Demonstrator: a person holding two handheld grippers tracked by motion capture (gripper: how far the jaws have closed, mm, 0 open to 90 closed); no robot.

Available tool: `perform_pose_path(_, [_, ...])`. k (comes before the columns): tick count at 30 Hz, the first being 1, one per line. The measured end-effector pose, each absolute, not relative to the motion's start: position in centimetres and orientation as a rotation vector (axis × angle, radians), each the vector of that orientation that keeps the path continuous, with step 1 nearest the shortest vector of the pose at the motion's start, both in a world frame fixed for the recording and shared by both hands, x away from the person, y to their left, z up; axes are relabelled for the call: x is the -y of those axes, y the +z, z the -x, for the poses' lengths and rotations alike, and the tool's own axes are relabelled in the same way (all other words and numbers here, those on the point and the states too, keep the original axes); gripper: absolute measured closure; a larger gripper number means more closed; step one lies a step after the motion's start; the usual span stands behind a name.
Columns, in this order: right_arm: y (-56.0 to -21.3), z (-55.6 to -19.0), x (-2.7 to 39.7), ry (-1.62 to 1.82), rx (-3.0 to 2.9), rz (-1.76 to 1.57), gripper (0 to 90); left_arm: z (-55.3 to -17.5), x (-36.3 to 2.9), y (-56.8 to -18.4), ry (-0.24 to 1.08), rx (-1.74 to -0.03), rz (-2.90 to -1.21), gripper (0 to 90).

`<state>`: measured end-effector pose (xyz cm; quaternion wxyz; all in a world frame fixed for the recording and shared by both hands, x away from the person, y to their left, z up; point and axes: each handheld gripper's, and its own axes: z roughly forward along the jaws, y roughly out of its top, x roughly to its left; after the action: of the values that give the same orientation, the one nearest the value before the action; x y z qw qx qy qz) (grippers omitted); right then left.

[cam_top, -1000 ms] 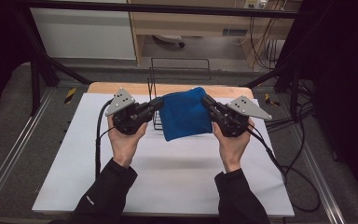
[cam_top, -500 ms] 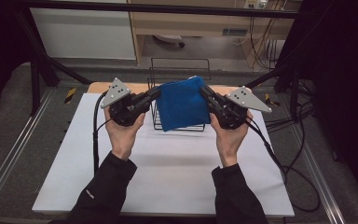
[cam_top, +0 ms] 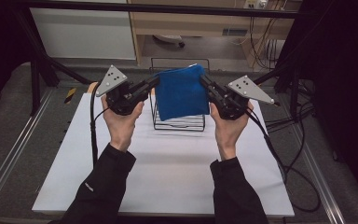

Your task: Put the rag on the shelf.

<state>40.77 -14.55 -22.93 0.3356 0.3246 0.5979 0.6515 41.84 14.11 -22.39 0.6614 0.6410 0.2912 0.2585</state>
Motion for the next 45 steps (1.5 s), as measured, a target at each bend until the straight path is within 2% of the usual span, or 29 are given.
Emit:
perform_pose_path(11, [-21.0,-41.6,13.8,1.711,-1.541,-0.817,86.0,-42.9,-14.7,-19.7,0.627,-0.645,-1.431,86.1])
perform_pose_path(45, [-16.6,-46.1,13.1,1.678,-1.494,-0.773,86.0,-48.3,-14.4,-15.1,0.678,-0.655,-1.411,86.1])
